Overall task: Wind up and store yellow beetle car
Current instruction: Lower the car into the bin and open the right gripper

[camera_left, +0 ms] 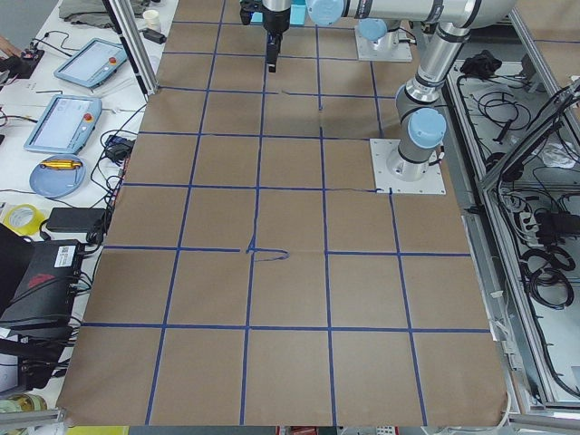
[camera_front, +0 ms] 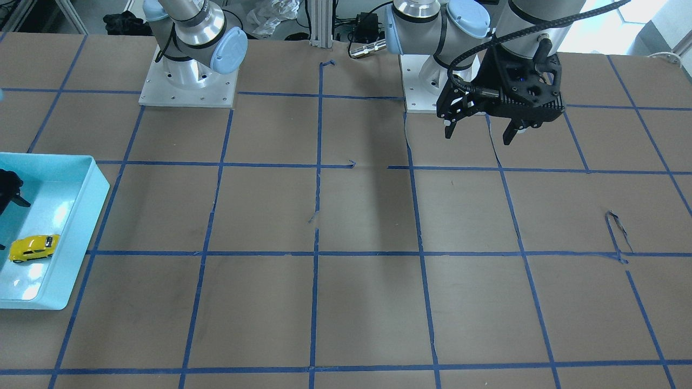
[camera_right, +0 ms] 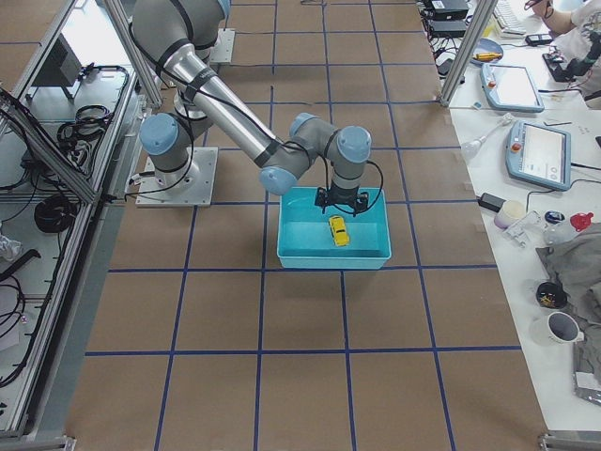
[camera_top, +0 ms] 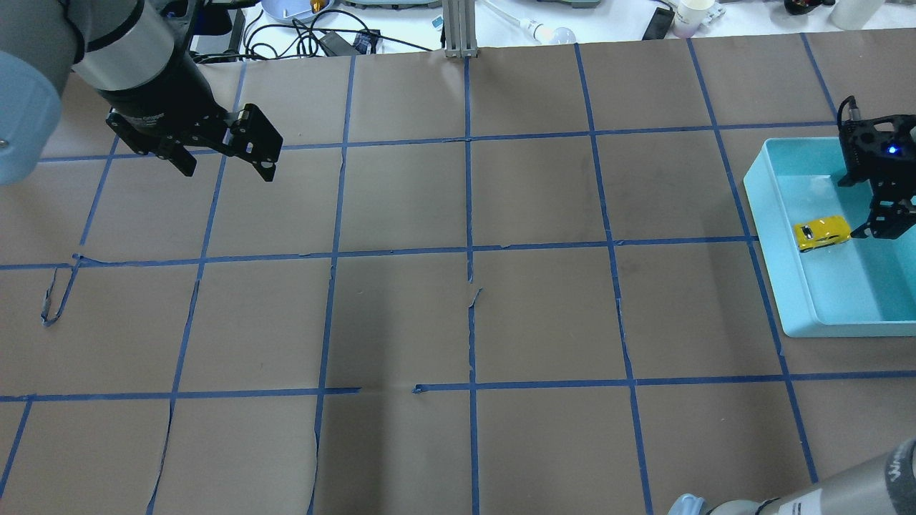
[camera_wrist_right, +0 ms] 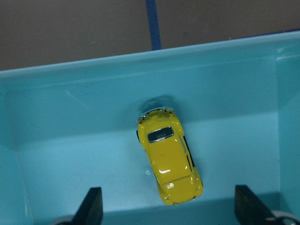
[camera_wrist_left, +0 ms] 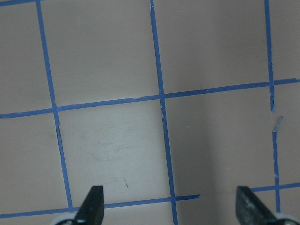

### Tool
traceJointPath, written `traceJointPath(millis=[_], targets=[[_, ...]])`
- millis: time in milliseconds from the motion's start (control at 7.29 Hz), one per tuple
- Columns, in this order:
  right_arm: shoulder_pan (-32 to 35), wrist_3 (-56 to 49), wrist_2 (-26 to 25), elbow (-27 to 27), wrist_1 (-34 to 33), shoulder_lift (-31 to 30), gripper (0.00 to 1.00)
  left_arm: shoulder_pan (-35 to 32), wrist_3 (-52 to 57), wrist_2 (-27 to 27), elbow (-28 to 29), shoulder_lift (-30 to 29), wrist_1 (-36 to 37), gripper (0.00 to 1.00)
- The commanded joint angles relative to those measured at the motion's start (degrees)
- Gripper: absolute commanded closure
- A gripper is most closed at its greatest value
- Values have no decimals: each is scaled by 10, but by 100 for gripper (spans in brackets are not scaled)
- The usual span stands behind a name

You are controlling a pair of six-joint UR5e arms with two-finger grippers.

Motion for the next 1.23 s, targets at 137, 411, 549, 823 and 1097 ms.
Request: traceJointPath(millis=[137, 411, 549, 823, 1097], targets=[[1, 168, -8, -1, 32, -63, 1, 0, 0, 0, 0, 0, 0, 0], [16, 377, 1, 0, 132, -118, 0, 0, 0, 0, 0, 0, 0, 0], [42, 527, 1, 0, 147, -135, 0, 0, 0, -1, 0, 0, 0, 0], [137, 792, 0, -11, 161, -153, 0, 1, 0, -1, 0, 0, 0, 0], [226, 925, -4, -31, 180, -154, 0, 1, 0, 0, 0, 0, 0, 0]])
